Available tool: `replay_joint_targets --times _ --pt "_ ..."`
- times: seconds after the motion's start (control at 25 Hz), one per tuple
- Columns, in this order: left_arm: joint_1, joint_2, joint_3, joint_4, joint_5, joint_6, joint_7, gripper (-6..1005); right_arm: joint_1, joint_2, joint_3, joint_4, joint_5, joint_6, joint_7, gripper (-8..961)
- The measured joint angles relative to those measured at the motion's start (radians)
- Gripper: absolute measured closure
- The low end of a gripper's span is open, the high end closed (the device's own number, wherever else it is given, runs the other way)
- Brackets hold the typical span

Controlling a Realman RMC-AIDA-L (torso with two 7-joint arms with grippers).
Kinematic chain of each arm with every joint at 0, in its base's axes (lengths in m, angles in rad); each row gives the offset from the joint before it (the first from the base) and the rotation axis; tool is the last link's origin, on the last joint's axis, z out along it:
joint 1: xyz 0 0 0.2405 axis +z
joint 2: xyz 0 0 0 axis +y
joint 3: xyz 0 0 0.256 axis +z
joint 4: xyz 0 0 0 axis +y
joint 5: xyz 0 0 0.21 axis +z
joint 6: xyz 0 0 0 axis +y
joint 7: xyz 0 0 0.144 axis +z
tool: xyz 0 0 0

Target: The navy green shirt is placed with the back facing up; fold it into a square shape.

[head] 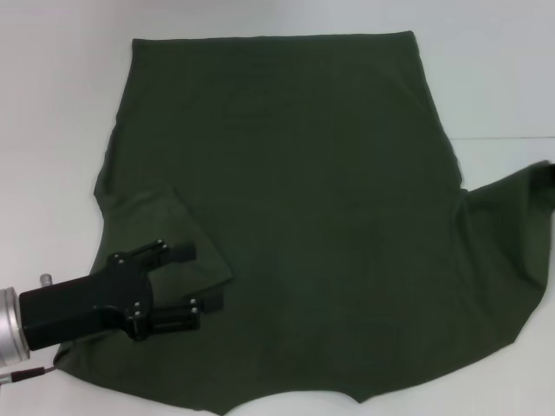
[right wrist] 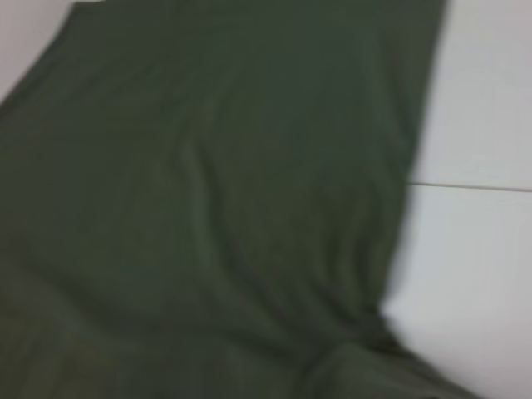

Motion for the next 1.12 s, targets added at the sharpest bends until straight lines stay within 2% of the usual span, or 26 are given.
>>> replay_joint_targets --times 0.24,0.52,0.8,1.04,1.12 --pt "0.006 0.002 -0.025 0.004 0.0 0.017 0.001 51 0.089 0.039 -0.079 0.029 -0.003 -0.027 0.019 857" --pt "0.008 0.004 -0.038 0.006 0.0 0.028 0.006 52 0.154 0.067 -0.149 0.067 -0.006 -0.011 0.034 841" --pt "0.008 0.004 -0.038 0.006 0.0 0.03 0.007 52 0.236 0.087 -0.225 0.192 -0.007 0.069 0.09 825" --pt "0.007 0.004 -0.038 0.006 0.001 0.03 0.008 51 0.258 0.131 -0.247 0.214 -0.009 0.092 0.105 811" --pt "0.007 0.004 -0.035 0.006 0.001 0.03 0.009 51 0.25 0.129 -0.245 0.208 -0.009 0.1 0.116 652"
